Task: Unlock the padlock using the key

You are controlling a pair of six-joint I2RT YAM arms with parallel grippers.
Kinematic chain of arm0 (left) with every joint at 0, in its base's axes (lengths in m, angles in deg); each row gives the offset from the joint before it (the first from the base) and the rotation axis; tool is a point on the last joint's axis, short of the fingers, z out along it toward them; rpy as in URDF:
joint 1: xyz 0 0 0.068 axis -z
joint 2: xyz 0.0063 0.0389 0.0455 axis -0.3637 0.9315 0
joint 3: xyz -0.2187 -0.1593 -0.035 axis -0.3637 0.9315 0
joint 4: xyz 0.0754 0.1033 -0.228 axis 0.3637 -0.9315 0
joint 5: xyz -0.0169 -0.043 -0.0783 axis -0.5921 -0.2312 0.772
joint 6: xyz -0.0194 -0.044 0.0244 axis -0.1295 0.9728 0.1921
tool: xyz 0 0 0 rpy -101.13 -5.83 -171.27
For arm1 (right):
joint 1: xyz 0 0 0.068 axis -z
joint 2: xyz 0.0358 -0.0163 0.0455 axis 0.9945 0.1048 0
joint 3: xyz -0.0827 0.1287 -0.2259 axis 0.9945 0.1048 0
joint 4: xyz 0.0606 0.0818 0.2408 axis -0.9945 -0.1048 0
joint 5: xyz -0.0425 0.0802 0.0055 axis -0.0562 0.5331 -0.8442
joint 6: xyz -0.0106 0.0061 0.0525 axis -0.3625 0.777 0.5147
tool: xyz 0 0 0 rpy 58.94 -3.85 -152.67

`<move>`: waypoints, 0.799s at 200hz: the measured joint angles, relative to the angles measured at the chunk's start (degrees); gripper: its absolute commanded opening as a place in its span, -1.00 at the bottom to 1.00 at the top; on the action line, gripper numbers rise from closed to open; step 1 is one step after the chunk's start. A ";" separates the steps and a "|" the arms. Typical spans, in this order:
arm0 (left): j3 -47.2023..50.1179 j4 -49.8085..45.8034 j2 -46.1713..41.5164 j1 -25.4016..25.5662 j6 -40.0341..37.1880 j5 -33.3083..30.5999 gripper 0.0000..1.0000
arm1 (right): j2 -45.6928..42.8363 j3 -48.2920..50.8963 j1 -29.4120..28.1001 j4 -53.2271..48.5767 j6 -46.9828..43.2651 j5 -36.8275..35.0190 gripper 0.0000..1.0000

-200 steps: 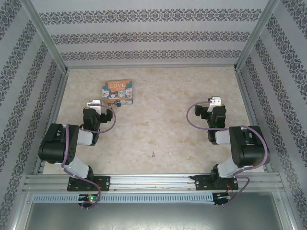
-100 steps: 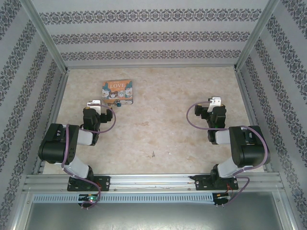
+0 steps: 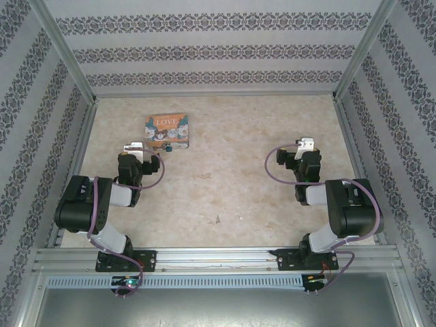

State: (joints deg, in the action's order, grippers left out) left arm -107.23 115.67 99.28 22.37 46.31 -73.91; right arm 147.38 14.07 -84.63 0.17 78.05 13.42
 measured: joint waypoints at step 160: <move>-10.08 -27.26 -29.27 -0.37 3.04 -5.16 0.99 | -26.64 -4.17 0.04 -27.76 7.58 6.84 0.97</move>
State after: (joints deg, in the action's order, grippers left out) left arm -117.31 88.42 70.02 22.00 49.35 -79.07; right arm 120.74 9.89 -84.59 -27.59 85.64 20.26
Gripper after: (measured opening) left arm 0.993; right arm 0.984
